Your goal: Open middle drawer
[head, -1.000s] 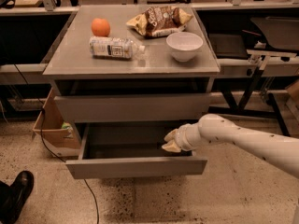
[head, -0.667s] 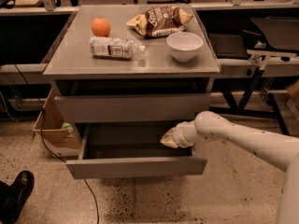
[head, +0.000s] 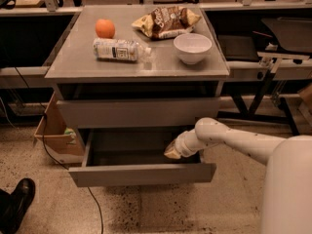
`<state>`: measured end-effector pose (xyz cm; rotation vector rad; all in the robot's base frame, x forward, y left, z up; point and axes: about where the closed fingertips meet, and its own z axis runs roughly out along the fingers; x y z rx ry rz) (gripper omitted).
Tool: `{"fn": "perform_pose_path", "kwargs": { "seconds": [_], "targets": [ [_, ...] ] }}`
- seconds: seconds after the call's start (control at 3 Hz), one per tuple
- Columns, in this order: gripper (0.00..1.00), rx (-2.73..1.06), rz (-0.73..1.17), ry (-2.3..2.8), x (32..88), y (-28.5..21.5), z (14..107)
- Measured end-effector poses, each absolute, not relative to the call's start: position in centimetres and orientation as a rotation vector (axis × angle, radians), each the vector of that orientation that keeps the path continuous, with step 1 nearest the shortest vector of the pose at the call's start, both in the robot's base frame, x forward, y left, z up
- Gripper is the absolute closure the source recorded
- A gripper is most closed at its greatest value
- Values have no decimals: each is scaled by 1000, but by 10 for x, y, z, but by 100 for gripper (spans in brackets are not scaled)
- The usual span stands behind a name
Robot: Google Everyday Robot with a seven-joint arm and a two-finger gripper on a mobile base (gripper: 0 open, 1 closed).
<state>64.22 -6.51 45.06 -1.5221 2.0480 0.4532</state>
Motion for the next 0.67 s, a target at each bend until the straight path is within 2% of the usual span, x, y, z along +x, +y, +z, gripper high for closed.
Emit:
{"fn": "perform_pose_path", "kwargs": {
  "seconds": [0.67],
  "targets": [
    [100,-1572,561,2118,592,-66,417]
  ]
}}
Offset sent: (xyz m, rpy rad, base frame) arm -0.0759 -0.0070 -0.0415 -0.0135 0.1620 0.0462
